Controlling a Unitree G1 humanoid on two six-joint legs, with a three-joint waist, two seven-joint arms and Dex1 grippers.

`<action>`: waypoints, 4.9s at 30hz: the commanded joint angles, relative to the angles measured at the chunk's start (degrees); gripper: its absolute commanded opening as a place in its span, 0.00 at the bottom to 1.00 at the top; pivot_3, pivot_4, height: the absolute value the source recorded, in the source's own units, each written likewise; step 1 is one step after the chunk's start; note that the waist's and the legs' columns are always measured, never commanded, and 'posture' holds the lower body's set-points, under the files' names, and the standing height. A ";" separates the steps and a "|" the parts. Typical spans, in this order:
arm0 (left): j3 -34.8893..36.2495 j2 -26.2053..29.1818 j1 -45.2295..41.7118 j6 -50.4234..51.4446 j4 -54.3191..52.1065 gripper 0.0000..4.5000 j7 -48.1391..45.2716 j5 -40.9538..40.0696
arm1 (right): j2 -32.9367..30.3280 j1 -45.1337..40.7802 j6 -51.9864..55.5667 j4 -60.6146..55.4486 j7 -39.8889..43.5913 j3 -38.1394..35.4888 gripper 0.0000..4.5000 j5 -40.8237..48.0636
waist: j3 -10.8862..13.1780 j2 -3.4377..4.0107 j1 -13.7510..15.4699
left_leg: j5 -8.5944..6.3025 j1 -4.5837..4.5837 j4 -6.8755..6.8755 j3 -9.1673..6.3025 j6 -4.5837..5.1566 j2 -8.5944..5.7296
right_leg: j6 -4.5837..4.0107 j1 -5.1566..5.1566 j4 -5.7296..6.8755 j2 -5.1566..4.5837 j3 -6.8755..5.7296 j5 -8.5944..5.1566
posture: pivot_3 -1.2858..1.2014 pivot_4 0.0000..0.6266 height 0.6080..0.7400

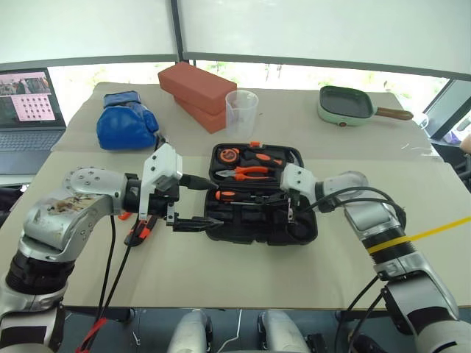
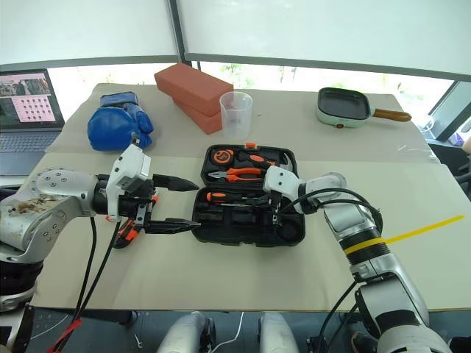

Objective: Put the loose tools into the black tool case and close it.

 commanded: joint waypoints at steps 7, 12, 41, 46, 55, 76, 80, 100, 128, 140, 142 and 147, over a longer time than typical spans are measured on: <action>7.27 2.37 6.66 0.42 0.88 1.00 5.58 1.98 | -5.17 -0.51 20.45 -17.68 6.53 -12.28 0.07 18.92 | 0.08 0.06 0.14 | 0.00 -0.54 0.00 -0.02 0.00 0.02 | 0.01 -0.56 0.05 -0.04 0.00 0.01 | 0.52 0.24 0.99; 24.62 3.47 26.21 5.30 -3.29 1.00 14.49 4.21 | -11.72 1.51 32.48 -32.21 8.94 -21.57 0.41 35.55 | 0.21 0.23 -0.18 | -0.01 -1.04 -0.13 -0.08 0.01 0.24 | -0.02 -1.15 0.15 -0.04 -0.06 0.01 | 0.52 0.24 0.99; -12.22 10.48 -13.25 5.01 44.43 1.00 0.47 26.20 | -13.69 16.43 30.80 -51.10 -8.11 -24.47 0.99 42.11 | 0.28 0.07 1.42 | -0.13 -1.12 -0.09 0.30 -0.01 0.03 | -0.14 -1.09 -0.16 -0.11 -0.57 -0.02 | 0.52 0.24 0.99; -19.82 6.12 -21.72 -2.28 56.71 1.00 -2.95 34.83 | -14.33 18.60 32.00 -54.30 -11.91 -26.30 0.99 45.16 | 0.30 0.03 1.52 | -0.13 -1.20 0.03 0.35 0.00 0.03 | -0.12 -1.08 -0.16 -0.09 -0.57 -0.02 | 0.52 0.24 0.99; -22.09 -0.86 -27.27 -9.29 70.03 0.43 -7.56 41.77 | -15.21 21.38 32.36 -57.89 -16.59 -26.95 1.00 48.33 | 0.27 0.04 1.84 | -0.14 -1.20 0.11 0.08 0.03 -0.02 | -0.04 -1.01 -0.15 -0.17 -0.57 -0.03 | 0.52 0.24 0.99; -16.00 -8.08 -35.22 -31.25 53.95 0.09 -20.12 38.27 | -22.98 40.85 31.07 -61.77 -17.01 -35.06 1.00 46.72 | 0.31 -0.15 2.35 | -0.23 -1.66 0.61 -0.26 0.21 -0.01 | 0.18 -1.04 -0.18 -0.26 -0.68 0.09 | 0.52 0.24 0.99; -19.51 -12.80 -34.47 -30.57 48.25 0.09 -21.95 39.54 | -22.29 42.74 30.94 -62.82 -18.66 -35.71 1.00 46.97 | 0.31 -0.15 1.95 | -0.26 -1.64 0.69 -0.22 0.27 -0.09 | 0.23 -1.01 -0.21 -0.23 -0.59 0.11 | 0.52 0.24 0.99; -30.71 -23.08 -31.39 -13.75 42.22 0.09 -20.23 45.65 | -20.44 43.97 31.99 -66.42 -28.59 -37.18 1.00 50.57 | 0.31 -0.14 1.62 | -0.28 -1.58 0.85 -0.27 0.30 -0.04 | 0.25 -0.99 -0.14 -0.07 -0.38 0.10 | 0.52 0.24 0.99; -19.47 -17.35 -31.86 -9.17 36.32 0.67 -23.91 35.35 | -19.97 42.41 31.08 -64.15 -30.33 -35.52 1.00 49.99 | 0.30 -0.13 1.61 | -0.30 -1.60 0.93 -0.27 0.33 -0.01 | 0.26 -1.05 -0.02 -0.06 -0.31 0.09 | 0.52 0.24 0.99; -11.75 -24.79 -20.80 -24.13 41.64 0.01 -12.83 28.89 | -20.29 42.33 31.55 -64.00 -30.42 -36.12 1.00 50.54 | 0.29 -0.12 1.62 | -0.30 -1.60 1.03 -0.28 0.34 -0.05 | 0.30 -0.99 0.02 -0.08 -0.30 0.11 | 0.52 0.24 0.99; -12.67 -25.36 -20.27 -26.68 43.61 0.01 -10.76 30.59 | -20.37 42.29 31.74 -64.01 -30.47 -36.23 1.00 50.82 | 0.29 -0.12 1.61 | -0.31 -1.58 1.02 -0.28 0.35 -0.05 | 0.30 -0.97 0.00 -0.08 -0.29 0.11 | 0.52 0.24 0.99; -13.09 -26.09 -20.03 -28.71 45.17 0.01 -9.80 30.79 | -20.40 42.24 31.96 -63.82 -30.54 -36.26 1.00 51.15 | 0.29 -0.12 1.62 | -0.31 -1.59 1.03 -0.28 0.35 -0.06 | 0.30 -0.98 0.02 -0.08 -0.29 0.11 | 0.52 0.24 0.99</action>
